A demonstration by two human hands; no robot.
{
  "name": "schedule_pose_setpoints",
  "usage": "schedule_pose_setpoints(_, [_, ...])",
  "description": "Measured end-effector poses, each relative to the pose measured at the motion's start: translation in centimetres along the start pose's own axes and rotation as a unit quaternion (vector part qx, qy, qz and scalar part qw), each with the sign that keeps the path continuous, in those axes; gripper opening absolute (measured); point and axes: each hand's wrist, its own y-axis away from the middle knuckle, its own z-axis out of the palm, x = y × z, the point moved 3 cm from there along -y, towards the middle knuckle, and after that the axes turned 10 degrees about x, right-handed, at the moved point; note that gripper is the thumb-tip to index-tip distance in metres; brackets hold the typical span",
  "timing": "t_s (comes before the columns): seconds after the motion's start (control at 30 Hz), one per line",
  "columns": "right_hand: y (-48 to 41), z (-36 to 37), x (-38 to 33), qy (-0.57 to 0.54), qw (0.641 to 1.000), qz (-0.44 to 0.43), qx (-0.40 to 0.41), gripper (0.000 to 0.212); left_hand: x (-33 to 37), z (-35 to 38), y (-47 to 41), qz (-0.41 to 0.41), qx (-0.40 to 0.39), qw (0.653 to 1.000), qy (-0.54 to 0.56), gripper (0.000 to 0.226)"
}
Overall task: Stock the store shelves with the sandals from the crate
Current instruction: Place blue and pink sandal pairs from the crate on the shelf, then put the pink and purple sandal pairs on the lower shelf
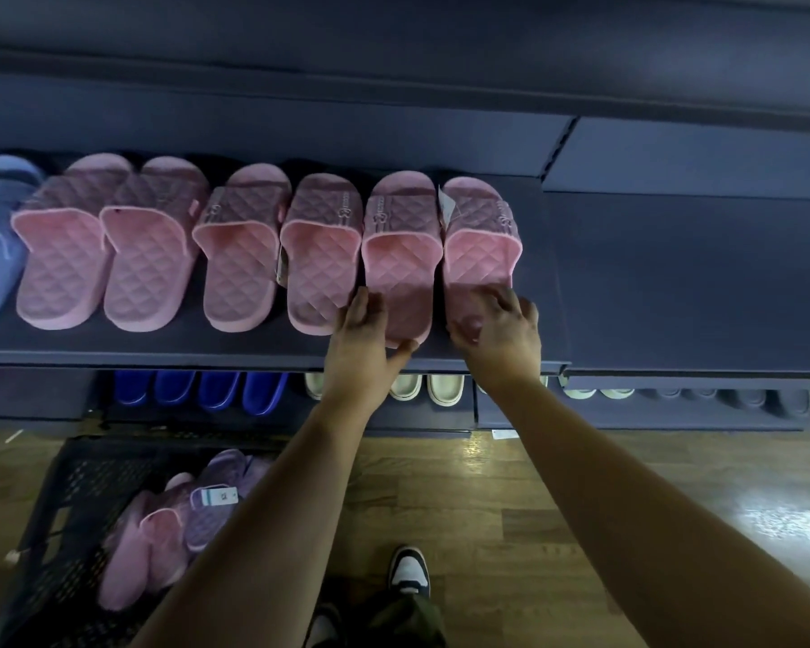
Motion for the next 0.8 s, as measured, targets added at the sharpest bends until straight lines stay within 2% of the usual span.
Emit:
schedule_pose_setpoints(0.13, [1.4, 0.1, 0.0, -0.020, 0.999, -0.036, 0.015, 0.045, -0.4, -1.1, 0.3, 0.037, -0.012, 0.999, 0.005, 0.060])
schedule_pose_setpoints(0.3, [5.3, -0.1, -2.7, -0.046, 0.990, -0.111, 0.075, 0.036, -3.5, -4.9, 3.6, 0.055, 0.058, 0.996, 0.048, 0.042])
schedule_pose_setpoints(0.37, [7.4, 0.5, -4.8, -0.076, 0.986, -0.130, 0.069, 0.033, -6.4, -5.9, 5.8, 0.052, 0.053, 0.997, 0.037, 0.037])
schedule_pose_setpoints(0.47, [10.6, 2.8, -8.0, -0.103, 0.985, -0.124, 0.054, 0.032, -12.3, -6.8, 9.7, 0.026, 0.011, 1.000, 0.013, 0.035])
schedule_pose_setpoints(0.6, [15.2, 8.5, -12.3, -0.099, 0.989, -0.111, 0.010, 0.029, -22.4, -7.7, 15.6, -0.047, -0.052, 0.998, -0.003, 0.047])
schedule_pose_setpoints(0.7, [19.3, 13.8, -15.8, -0.085, 0.991, -0.098, -0.015, 0.026, -31.5, -8.4, 19.6, -0.102, -0.091, 0.991, -0.003, 0.035])
schedule_pose_setpoints(0.8, [23.2, 19.8, -19.1, -0.090, 0.992, -0.075, -0.043, 0.027, -39.7, -9.4, 22.5, -0.124, -0.106, 0.986, -0.013, 0.024])
